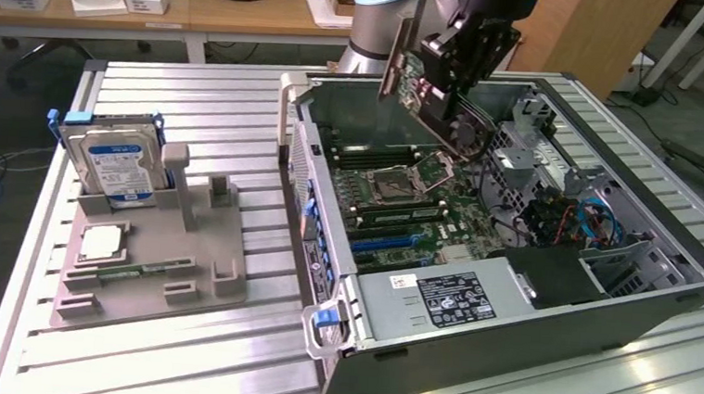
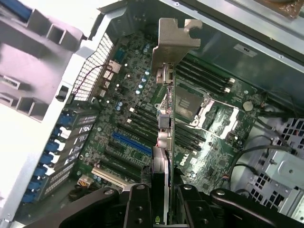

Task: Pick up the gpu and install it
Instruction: 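Insert the gpu into the slot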

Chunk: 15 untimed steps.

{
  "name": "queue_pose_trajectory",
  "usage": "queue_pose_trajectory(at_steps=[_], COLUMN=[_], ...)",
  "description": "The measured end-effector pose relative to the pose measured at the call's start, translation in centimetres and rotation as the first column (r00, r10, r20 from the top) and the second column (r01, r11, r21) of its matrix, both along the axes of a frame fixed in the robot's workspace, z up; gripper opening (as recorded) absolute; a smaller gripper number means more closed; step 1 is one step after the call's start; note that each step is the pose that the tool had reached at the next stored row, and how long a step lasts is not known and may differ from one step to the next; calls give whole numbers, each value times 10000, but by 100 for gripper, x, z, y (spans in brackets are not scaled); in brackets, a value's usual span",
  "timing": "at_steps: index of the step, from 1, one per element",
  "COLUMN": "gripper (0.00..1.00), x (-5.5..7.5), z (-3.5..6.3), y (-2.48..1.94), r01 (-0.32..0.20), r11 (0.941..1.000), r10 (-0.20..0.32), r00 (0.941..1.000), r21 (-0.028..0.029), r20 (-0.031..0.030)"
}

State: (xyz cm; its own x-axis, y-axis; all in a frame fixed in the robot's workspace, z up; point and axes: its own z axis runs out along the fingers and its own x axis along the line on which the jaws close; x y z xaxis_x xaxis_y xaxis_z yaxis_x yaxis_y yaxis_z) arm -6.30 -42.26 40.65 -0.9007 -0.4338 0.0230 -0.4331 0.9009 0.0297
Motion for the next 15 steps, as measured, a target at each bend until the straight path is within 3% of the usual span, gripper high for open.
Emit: queue_pose_trajectory(at_steps=[7, 15], gripper=[26, 26], x=[1, 0], z=[0, 1], y=[1, 0], r01=[-700, -1452], r11=[9975, 9894], r10=[700, 1452], r00=[9975, 9894], r21=[27, 58], r20=[1, 4])
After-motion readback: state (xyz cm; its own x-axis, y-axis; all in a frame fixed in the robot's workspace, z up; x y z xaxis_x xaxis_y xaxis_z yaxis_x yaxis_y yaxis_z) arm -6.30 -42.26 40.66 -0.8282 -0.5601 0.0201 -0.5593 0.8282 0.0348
